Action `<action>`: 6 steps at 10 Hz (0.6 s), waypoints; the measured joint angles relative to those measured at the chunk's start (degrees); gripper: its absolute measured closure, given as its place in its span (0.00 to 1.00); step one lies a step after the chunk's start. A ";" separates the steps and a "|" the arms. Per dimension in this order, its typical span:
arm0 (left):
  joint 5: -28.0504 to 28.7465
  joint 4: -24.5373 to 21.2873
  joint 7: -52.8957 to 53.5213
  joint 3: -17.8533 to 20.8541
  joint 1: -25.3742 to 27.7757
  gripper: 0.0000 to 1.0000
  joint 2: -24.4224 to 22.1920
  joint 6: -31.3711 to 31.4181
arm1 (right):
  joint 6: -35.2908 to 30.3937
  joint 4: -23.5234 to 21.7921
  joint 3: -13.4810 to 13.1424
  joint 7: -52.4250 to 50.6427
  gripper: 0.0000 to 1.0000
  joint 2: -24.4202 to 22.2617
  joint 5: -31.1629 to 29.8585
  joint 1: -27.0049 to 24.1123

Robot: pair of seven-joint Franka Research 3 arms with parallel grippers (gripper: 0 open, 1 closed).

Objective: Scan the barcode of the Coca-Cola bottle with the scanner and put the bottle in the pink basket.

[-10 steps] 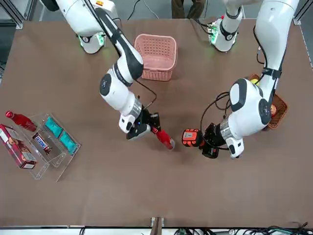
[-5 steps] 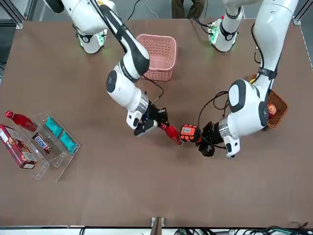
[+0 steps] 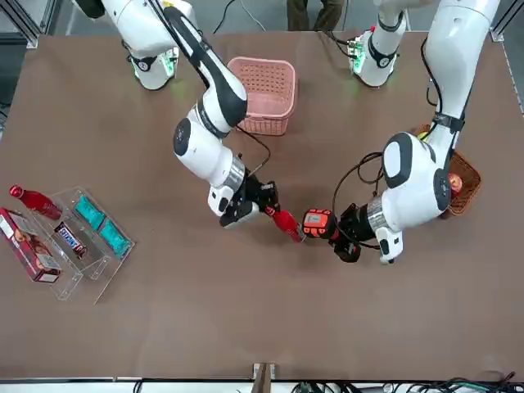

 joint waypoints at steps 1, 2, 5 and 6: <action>0.00 -0.01 0.00 0.00 0.00 0.64 -0.01 0.00 | -0.26 -0.48 0.05 0.02 0.67 -0.85 0.28 0.02; 0.00 -0.02 -0.01 0.01 0.00 0.64 -0.01 0.00 | -0.33 -1.32 0.14 0.04 0.67 -1.95 0.45 0.08; 0.00 -0.04 -0.01 0.02 0.00 0.64 -0.04 0.00 | -0.56 -4.70 0.18 0.08 0.67 -5.21 0.54 0.14; 0.00 -0.04 -0.01 0.02 0.01 0.64 -0.09 0.00 | -0.56 -5.21 0.18 0.08 0.67 -5.64 0.54 0.14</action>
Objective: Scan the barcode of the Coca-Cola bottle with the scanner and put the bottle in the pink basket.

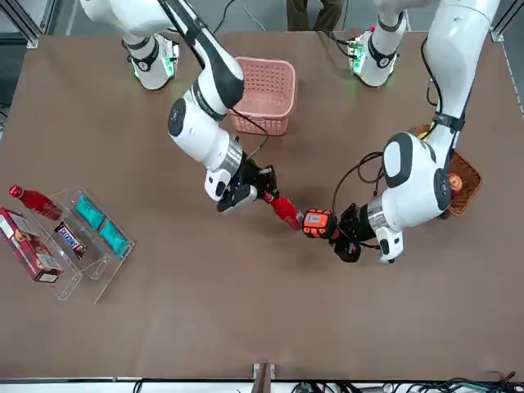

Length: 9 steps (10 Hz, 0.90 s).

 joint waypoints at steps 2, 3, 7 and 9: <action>0.00 0.00 0.00 0.00 0.04 0.64 -0.08 0.00 | 0.08 -0.28 -0.11 0.00 0.67 -0.26 0.01 -0.05; 0.00 0.00 0.00 0.00 0.05 0.64 -0.09 0.00 | 0.11 -0.30 -0.16 0.00 0.67 -0.28 0.01 -0.11; 0.00 0.00 0.00 0.00 0.06 0.64 -0.20 0.00 | 0.26 -0.35 -0.14 1.12 0.67 -0.29 0.07 -0.13; 0.00 0.00 0.00 0.00 0.06 0.64 -0.20 0.00 | 0.28 -0.36 -0.13 1.28 0.67 -0.29 0.08 -0.12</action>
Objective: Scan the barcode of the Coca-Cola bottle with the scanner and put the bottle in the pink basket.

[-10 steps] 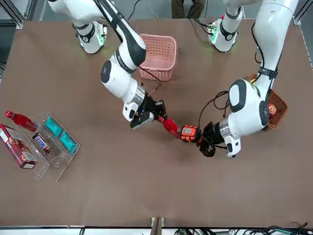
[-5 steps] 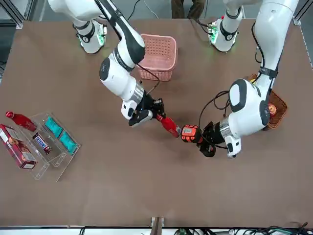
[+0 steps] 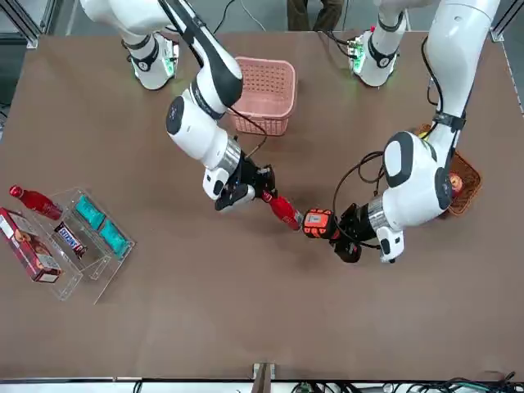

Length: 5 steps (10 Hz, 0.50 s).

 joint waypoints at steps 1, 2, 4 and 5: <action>0.00 0.00 0.00 0.00 0.00 0.64 0.00 0.00 | 0.00 0.00 0.00 0.01 0.67 -0.07 0.00 0.00; 0.00 0.00 0.00 0.00 0.00 0.64 -0.01 0.00 | -0.06 0.01 0.00 0.01 0.67 -0.56 0.00 -0.01; 0.00 -0.01 0.00 0.00 0.00 0.64 -0.06 0.00 | -7.05 -0.02 -0.10 1.06 0.67 -4.54 0.01 -0.07; 0.00 -0.05 0.00 0.01 0.04 0.64 -0.14 0.00 | -12.01 -0.79 -0.34 1.71 0.67 -7.93 0.01 -0.12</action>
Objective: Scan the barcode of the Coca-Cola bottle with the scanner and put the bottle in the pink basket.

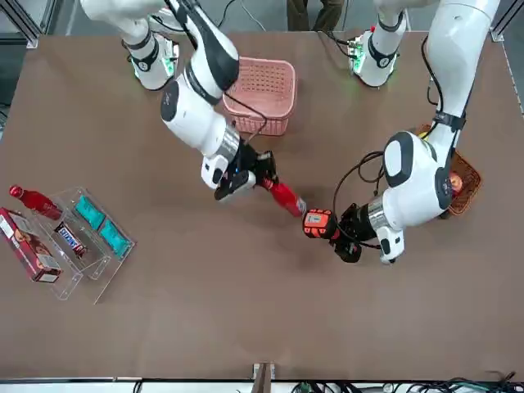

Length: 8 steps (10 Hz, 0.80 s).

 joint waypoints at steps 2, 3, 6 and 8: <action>0.00 -0.12 0.00 0.05 0.10 0.64 -0.33 0.00 | -7.81 -5.13 -0.47 0.26 0.67 -8.08 -0.07 -0.11; 0.00 -0.20 0.00 0.07 0.14 0.64 -0.51 0.00 | -12.63 -7.72 -0.50 0.24 0.67 -11.65 -0.97 -0.12; 0.22 -0.34 -3.19 0.18 0.27 0.64 -0.58 0.00 | -31.04 -10.30 0.06 1.80 0.67 -19.64 -10.29 0.24; 6.56 -0.49 -11.82 0.36 0.68 0.64 -0.61 0.00 | -37.39 -11.21 1.23 4.25 0.67 -22.85 -11.82 1.98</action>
